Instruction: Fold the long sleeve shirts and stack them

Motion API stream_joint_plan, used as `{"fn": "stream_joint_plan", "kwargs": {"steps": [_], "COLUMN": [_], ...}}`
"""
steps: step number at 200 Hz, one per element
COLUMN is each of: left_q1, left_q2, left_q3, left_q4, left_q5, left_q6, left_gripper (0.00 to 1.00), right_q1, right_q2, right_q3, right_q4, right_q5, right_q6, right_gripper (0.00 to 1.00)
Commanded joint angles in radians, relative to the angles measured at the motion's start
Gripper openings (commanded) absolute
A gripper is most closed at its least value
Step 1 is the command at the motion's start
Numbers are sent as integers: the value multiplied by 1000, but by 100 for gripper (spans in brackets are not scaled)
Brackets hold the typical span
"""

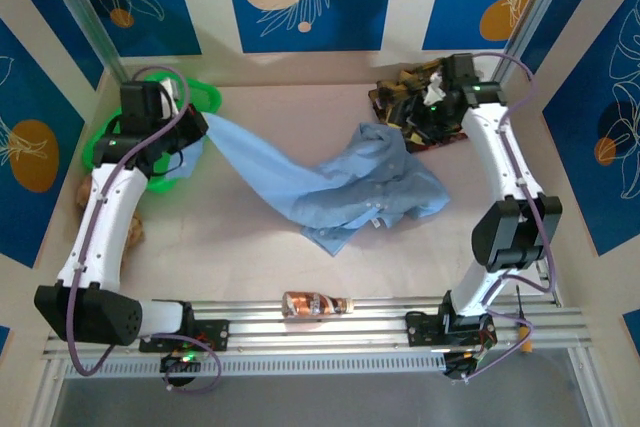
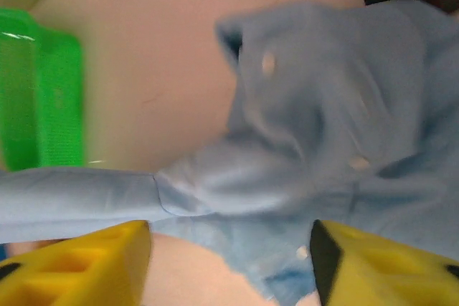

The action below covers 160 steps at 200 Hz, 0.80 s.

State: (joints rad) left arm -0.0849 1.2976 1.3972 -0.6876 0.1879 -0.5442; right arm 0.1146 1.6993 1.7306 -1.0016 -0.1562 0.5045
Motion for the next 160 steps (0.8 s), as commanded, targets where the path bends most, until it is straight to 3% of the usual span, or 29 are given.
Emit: {"fn": "stream_joint_plan", "kwargs": {"steps": [1, 45, 74, 115, 160], "left_q1": [-24, -31, -32, -31, -29], "left_q2": [-60, -78, -83, -96, -122], "left_q3": [-52, -105, -107, -93, -95], "left_q4": [63, 52, 36, 1, -30], "left_q5": [-15, -41, -45, -59, -86], "left_q6": [-22, -23, -10, 7, 24], "left_gripper": [0, 0, 0, 0, 0], "right_q1": [125, 447, 597, 708, 746], "right_q2": [-120, -269, -233, -48, 85], "right_q3": [-43, -351, -509, -496, -421], "right_q4": [64, 34, 85, 112, 107], "right_q5": [170, 213, 307, 489, 617], "right_q6": [-71, -165, -180, -241, -267], "right_gripper": [74, 74, 72, 70, 70]}}
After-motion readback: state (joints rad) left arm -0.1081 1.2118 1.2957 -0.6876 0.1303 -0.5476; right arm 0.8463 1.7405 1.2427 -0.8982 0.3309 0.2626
